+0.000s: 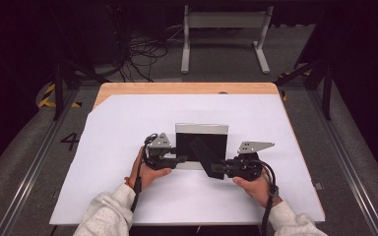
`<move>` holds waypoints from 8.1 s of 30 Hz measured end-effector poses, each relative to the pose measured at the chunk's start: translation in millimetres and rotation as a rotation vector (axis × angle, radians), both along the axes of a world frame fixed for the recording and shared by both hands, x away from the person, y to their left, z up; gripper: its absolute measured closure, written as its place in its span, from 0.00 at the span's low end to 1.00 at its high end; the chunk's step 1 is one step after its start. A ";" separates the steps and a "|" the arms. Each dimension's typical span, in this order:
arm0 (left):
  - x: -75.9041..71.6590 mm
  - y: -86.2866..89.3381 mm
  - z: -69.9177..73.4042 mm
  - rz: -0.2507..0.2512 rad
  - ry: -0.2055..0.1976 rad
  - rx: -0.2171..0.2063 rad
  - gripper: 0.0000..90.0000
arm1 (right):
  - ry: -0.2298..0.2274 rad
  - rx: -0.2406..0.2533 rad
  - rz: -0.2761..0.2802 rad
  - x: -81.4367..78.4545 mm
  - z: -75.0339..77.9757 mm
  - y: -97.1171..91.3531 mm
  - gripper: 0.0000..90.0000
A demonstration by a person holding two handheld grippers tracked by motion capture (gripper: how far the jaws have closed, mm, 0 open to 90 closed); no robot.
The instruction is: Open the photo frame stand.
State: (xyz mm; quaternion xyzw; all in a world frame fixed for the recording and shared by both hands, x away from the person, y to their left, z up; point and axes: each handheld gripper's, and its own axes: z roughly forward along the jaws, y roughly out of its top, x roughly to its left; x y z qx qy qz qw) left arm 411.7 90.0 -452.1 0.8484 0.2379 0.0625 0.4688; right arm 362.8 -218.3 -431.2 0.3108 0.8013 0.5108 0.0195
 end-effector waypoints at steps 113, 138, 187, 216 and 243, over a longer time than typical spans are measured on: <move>-10.9 15.8 20.8 0.022 -0.147 -0.016 0.79 | -0.226 -0.164 -0.066 -22.8 16.7 -4.5 0.93; -13.7 17.2 20.4 0.001 -0.136 -0.013 0.78 | -0.316 -0.209 -0.179 -21.4 22.5 -13.6 0.85; -23.4 26.1 30.9 -0.021 -0.135 -0.002 0.83 | -0.299 -0.168 -0.259 -3.6 20.1 -4.5 0.88; -33.4 24.7 31.9 -0.044 -0.131 0.014 0.88 | -0.297 -0.196 -0.292 11.5 20.4 2.9 0.87; -44.3 31.2 45.0 -0.052 -0.182 0.020 0.90 | -0.389 -0.179 -0.274 1.5 33.0 9.2 0.98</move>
